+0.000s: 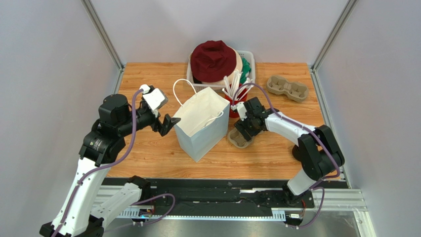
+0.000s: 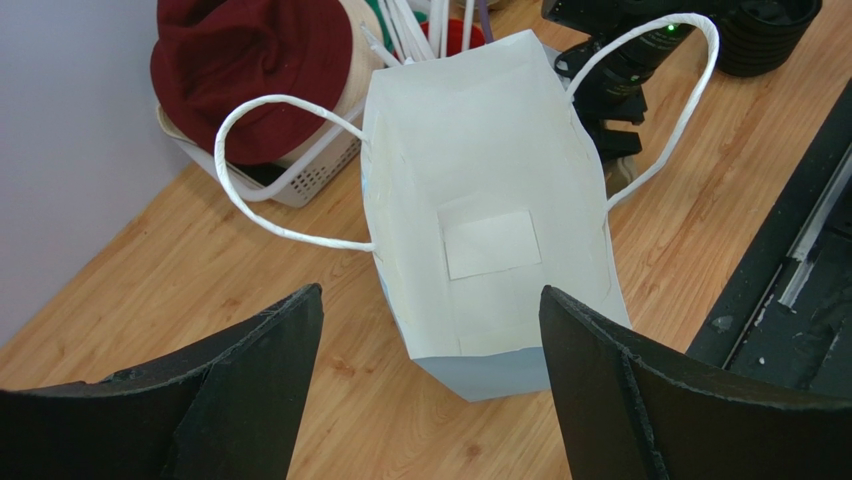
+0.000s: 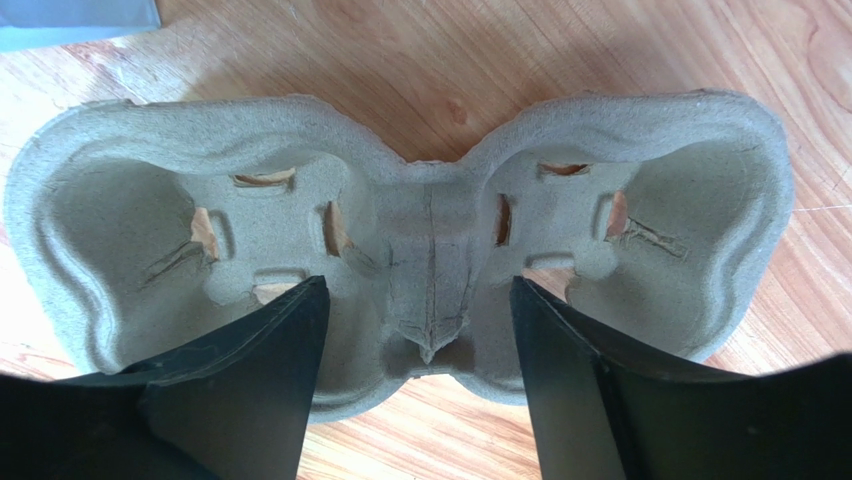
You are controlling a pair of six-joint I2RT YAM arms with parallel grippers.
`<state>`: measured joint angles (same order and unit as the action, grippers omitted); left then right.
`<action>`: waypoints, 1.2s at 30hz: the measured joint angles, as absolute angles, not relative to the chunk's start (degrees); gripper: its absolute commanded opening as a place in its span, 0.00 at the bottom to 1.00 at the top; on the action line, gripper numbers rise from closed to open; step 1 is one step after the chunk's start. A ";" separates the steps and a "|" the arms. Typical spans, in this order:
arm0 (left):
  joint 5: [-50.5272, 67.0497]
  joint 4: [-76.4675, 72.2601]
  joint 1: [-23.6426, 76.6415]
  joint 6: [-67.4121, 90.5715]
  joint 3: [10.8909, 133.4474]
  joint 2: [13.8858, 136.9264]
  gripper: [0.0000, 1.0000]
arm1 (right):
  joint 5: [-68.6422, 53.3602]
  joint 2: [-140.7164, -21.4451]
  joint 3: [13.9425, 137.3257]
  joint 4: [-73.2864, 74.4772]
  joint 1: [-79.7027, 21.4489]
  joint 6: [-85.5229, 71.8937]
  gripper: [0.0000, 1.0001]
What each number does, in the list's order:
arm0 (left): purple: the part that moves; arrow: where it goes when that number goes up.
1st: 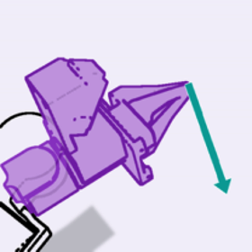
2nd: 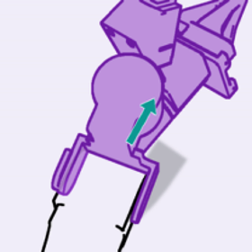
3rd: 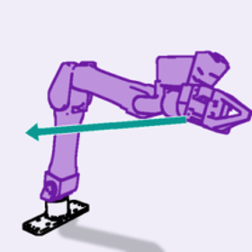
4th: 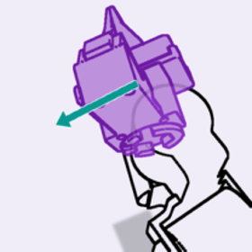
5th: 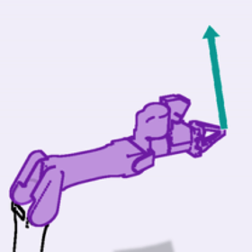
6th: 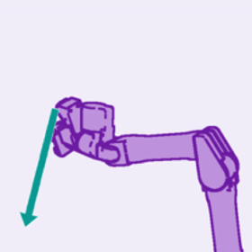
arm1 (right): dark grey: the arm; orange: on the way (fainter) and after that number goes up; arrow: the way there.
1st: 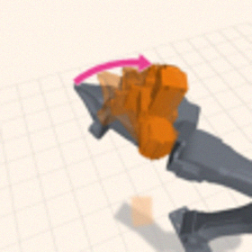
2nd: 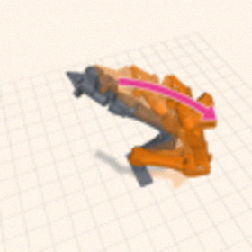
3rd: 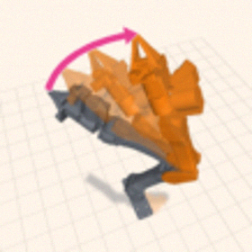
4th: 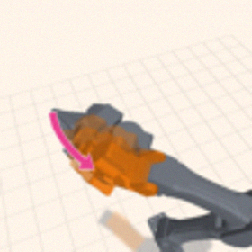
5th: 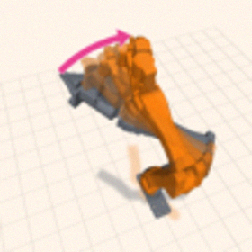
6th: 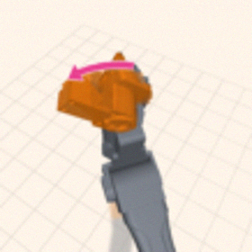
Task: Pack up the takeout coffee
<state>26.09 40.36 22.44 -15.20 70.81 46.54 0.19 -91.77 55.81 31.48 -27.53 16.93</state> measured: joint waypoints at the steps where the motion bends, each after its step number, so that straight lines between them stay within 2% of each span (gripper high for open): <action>1: 26.13 40.36 22.39 -15.18 70.81 46.54 0.88 | 0.19 -91.77 55.61 31.29 -27.44 16.95 0.70; 14: 26.81 40.10 22.02 -15.00 70.65 46.57 0.88 | -3.03 -91.77 54.54 28.51 -26.59 17.02 0.70; 28: 27.14 39.94 21.61 -14.46 70.11 46.54 0.88 | -3.07 -92.09 53.19 25.21 -26.59 16.95 0.62; 36: 27.31 39.83 21.43 -14.35 69.78 46.39 0.88 | -3.07 -93.49 53.19 24.53 -26.59 16.93 0.44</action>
<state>27.31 39.83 21.43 -14.35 69.78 46.39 -3.07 -93.49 53.19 24.53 -26.59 16.93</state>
